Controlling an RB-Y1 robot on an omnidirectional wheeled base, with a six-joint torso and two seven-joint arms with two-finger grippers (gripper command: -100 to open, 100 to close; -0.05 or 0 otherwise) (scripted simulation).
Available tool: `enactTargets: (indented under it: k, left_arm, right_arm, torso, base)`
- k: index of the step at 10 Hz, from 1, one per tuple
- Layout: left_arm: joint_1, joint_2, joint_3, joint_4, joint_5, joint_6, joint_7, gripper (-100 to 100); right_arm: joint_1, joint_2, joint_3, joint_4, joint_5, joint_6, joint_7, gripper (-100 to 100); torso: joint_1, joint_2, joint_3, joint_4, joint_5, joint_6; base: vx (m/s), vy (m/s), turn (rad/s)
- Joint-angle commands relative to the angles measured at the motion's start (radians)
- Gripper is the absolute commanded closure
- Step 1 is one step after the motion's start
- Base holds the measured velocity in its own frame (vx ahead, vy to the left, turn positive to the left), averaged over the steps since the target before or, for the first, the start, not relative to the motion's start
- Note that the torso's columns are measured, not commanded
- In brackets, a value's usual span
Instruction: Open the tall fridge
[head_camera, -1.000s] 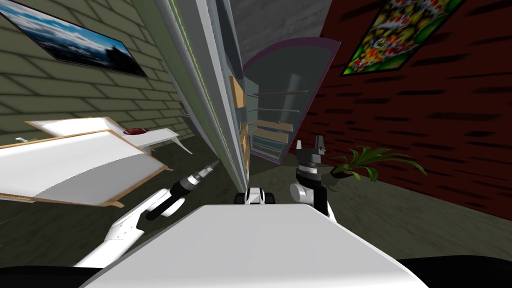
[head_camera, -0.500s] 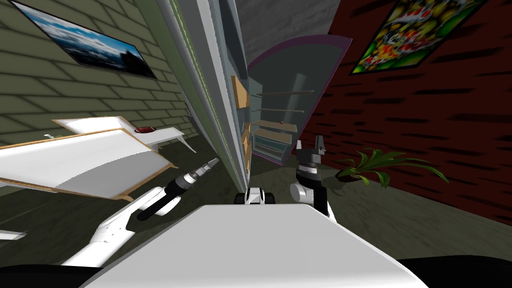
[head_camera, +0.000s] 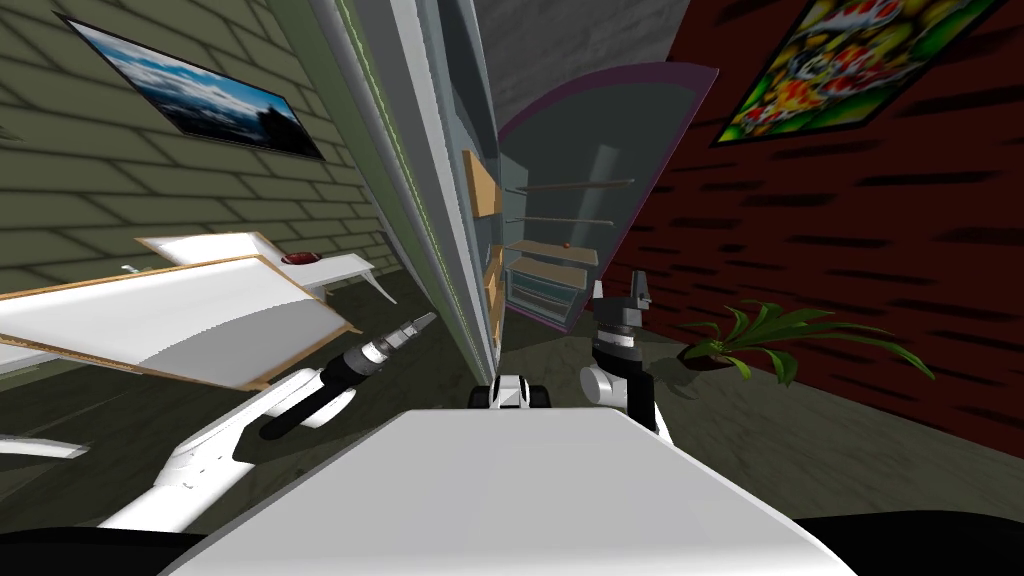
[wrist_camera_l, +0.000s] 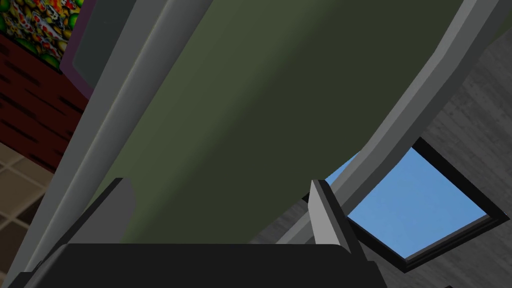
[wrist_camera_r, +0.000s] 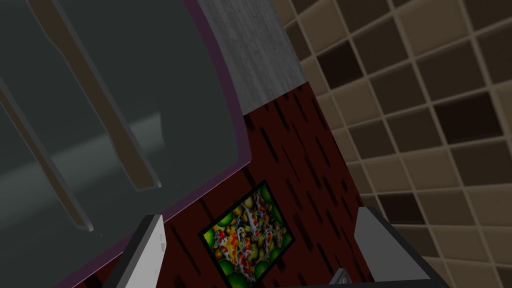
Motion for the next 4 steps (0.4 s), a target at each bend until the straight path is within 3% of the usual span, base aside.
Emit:
enactTargets:
  k: [1, 4]
  left_arm:
    - [0.000, 0.000, 0.000, 0.000, 0.000, 0.000, 0.000, 0]
    - [0.000, 0.000, 0.000, 0.000, 0.000, 0.000, 0.000, 0]
  right_arm:
    - [0.000, 0.000, 0.000, 0.000, 0.000, 0.000, 0.000, 0]
    - [0.000, 0.000, 0.000, 0.000, 0.000, 0.000, 0.000, 0]
  torso:
    - [0.000, 0.000, 0.000, 0.000, 0.000, 0.000]
    - [-0.001, -0.001, 0.000, 0.000, 0.000, 0.000]
  base:
    - [0.000, 0.000, 0.000]
    - [0.000, 0.000, 0.000]
